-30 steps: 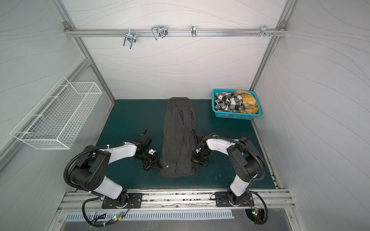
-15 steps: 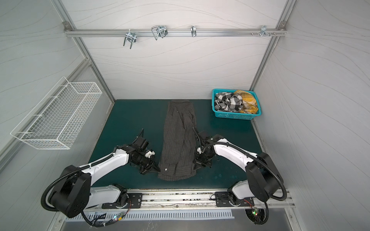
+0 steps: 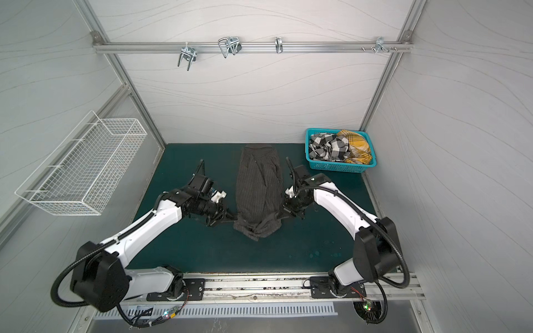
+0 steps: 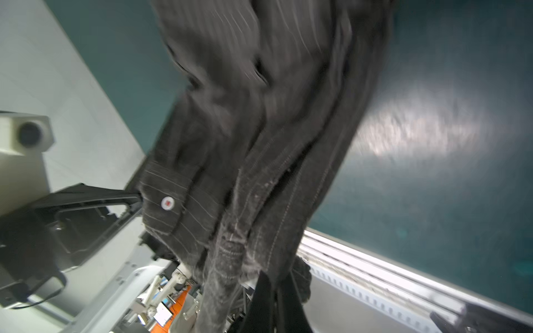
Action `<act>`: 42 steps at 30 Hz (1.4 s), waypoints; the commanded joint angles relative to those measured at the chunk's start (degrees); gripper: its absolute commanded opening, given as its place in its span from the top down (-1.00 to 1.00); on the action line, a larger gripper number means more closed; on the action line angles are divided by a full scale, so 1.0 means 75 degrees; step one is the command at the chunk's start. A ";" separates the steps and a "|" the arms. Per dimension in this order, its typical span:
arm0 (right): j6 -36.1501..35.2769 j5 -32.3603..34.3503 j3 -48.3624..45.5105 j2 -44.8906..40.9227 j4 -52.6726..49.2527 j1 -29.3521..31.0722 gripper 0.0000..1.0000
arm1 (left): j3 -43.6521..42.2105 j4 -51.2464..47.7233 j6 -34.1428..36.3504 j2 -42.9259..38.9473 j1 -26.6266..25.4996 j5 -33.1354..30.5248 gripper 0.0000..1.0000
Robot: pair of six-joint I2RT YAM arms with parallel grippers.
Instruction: Fold and stack the long sleeve shirts
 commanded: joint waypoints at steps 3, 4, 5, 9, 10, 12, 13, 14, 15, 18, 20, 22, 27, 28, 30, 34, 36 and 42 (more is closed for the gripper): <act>-0.0790 -0.0116 0.2383 0.2120 -0.0484 -0.0681 1.00 | 0.1905 0.0808 -0.0085 0.2044 0.0681 -0.0528 1.00; -0.0852 -0.0072 0.3091 0.2655 -0.0583 -0.0832 1.00 | 0.2425 0.0774 -0.0023 0.2557 0.0836 -0.0549 1.00; -0.0850 -0.0088 0.3647 0.3110 -0.0641 -0.0959 1.00 | 0.2880 0.0747 0.0060 0.2965 0.0940 -0.0618 1.00; -0.1013 0.0090 0.6540 0.5300 -0.1560 -0.1275 1.00 | 0.5139 0.0282 0.0449 0.4884 0.1217 -0.0952 1.00; -0.0956 0.0025 0.7032 0.5751 -0.1562 -0.1346 1.00 | 0.5713 0.0188 0.0501 0.5437 0.1254 -0.0981 1.00; -0.0794 -0.0205 0.7993 0.6576 -0.1497 -0.1536 0.79 | 0.6906 0.0043 0.0466 0.6451 0.1333 -0.0830 1.00; -0.0792 -0.0433 0.8552 0.7005 -0.1510 -0.1631 0.39 | 0.7652 -0.0278 0.0510 0.7043 0.1345 -0.0845 0.74; -0.0773 -0.0388 0.9128 0.7317 -0.1701 -0.1711 0.02 | 0.8307 -0.0634 0.0643 0.7518 0.1340 -0.0950 0.46; -0.0757 -0.0500 0.9513 0.7493 -0.1724 -0.1797 -0.43 | 0.8995 -0.1199 0.0772 0.7992 0.1343 -0.1211 0.29; -0.0825 -0.0625 0.9349 0.7103 -0.1313 -0.1993 -0.55 | 1.0103 -0.1780 0.0862 0.8483 0.1404 -0.1383 0.12; -0.1059 -0.0480 0.8995 0.6577 -0.1272 -0.2052 -0.59 | 0.9992 -0.1656 0.0853 0.8159 0.1422 -0.1600 0.00; -0.1303 -0.0277 0.8488 0.6023 -0.1357 -0.2032 -0.58 | 0.9693 -0.1652 0.0900 0.7608 0.1414 -0.1915 -0.18; -0.1610 0.0470 0.6210 0.4816 -0.0943 -0.1461 -0.21 | 0.7487 -0.1140 0.0753 0.5971 0.0906 -0.2726 -0.18; -0.1649 0.0541 0.6038 0.4834 -0.0948 -0.1358 -0.07 | 0.7357 -0.1240 0.0797 0.5894 0.0776 -0.2794 -0.17; -0.1703 0.0509 0.5893 0.5002 -0.0941 -0.1216 0.15 | 0.7004 -0.1280 0.0824 0.5838 0.0515 -0.2789 -0.14; -0.1786 0.0515 0.6036 0.5445 -0.0685 -0.0934 0.23 | 0.6613 -0.1051 0.0687 0.6149 0.0301 -0.2332 -0.07; -0.1866 0.0415 0.6136 0.5721 -0.0634 -0.0902 0.27 | 0.6542 -0.0985 0.0648 0.6370 0.0273 -0.2244 -0.06; -0.1855 0.0817 0.5271 0.5880 -0.0333 -0.0742 0.34 | 0.5658 -0.0812 0.0565 0.6617 0.0273 -0.1986 0.10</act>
